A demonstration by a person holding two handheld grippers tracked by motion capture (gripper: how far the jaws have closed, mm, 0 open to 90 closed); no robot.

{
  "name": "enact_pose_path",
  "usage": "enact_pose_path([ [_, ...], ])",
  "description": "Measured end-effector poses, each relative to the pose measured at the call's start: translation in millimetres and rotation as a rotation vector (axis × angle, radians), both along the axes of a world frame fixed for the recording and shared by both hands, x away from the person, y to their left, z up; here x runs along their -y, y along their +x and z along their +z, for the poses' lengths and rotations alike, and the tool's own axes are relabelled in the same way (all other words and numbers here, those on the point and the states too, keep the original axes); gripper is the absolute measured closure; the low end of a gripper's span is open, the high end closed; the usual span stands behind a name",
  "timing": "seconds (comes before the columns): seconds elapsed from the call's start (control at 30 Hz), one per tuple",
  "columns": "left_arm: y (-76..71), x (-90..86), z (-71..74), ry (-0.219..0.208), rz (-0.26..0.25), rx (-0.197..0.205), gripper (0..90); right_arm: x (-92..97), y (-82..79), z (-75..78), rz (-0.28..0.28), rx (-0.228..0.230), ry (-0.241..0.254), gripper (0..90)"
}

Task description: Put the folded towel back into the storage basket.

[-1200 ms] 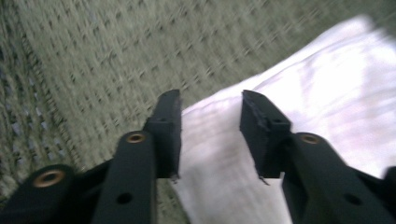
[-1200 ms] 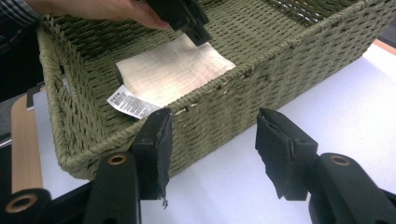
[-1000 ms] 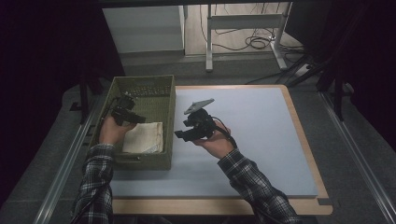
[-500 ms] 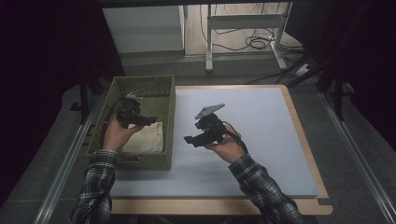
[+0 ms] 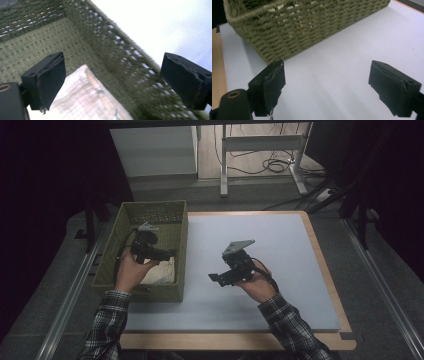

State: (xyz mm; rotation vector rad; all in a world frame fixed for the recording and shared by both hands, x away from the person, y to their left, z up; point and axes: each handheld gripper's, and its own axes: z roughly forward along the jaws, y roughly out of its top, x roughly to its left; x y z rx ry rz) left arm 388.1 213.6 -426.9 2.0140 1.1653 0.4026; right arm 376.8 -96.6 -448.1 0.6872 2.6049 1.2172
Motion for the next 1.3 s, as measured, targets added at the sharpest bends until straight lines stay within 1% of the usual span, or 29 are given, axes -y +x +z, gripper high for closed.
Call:
enact_pose_path([
  [0.07,-5.7,4.9,0.9,-0.008,-0.008,0.009,4.8,6.2,-1.5,-1.8,-0.008,0.01,-0.003,11.5],
  [0.1,-8.8,7.6,1.0,-0.019,-0.011,0.014,4.5,9.6,-2.3,-2.7,-0.014,0.016,-0.002,11.4],
  [0.17,-15.0,13.4,1.0,-0.03,-0.019,0.021,4.2,16.7,-3.5,-4.4,-0.021,0.017,0.003,10.5],
  [0.23,-21.1,19.7,0.5,-0.023,-0.029,0.031,3.9,24.9,-4.9,-6.9,-0.03,0.012,0.006,9.8],
  [0.3,-26.9,25.4,0.7,0.006,-0.026,0.049,3.7,31.2,-5.8,-9.2,-0.044,0.003,0.002,8.6],
  [0.4,-33.7,32.6,1.1,0.013,-0.038,0.058,3.7,41.4,-8.0,-12.9,-0.06,0.0,-0.003,8.6],
  [0.63,-48.5,52.1,2.1,0.01,-0.08,0.07,3.6,62.5,-15.5,-17.5,-0.092,0.003,0.006,8.6],
  [0.73,-55.0,63.4,0.8,-0.011,-0.1,0.077,3.6,70.7,-19.3,-19.8,-0.102,0.003,0.007,8.6],
  [0.8,-58.8,71.6,-1.1,-0.022,-0.115,0.082,3.5,76.3,-21.7,-21.6,-0.109,0.005,0.003,8.6],
  [0.87,-61.7,80.4,-3.8,-0.023,-0.132,0.083,3.3,82.1,-24.0,-23.6,-0.117,0.009,-0.001,8.6],
  [0.97,-65.6,95.0,-9.0,-0.033,-0.159,0.077,3.3,91.6,-28.3,-26.9,-0.133,0.01,-0.002,8.6],
  [1.03,-67.3,103.3,-12.2,-0.033,-0.179,0.077,3.3,97.1,-30.8,-28.6,-0.14,0.008,-0.002,8.6],
  [1.13,-71.6,119.9,-18.3,-0.014,-0.214,0.085,3.1,106.9,-35.3,-32.1,-0.161,0.012,-0.003,8.6],
  [1.3,-78.7,142.5,-30.0,-0.017,-0.26,0.086,3.1,125.4,-42.5,-41.4,-0.186,0.007,-0.011,8.4],
])
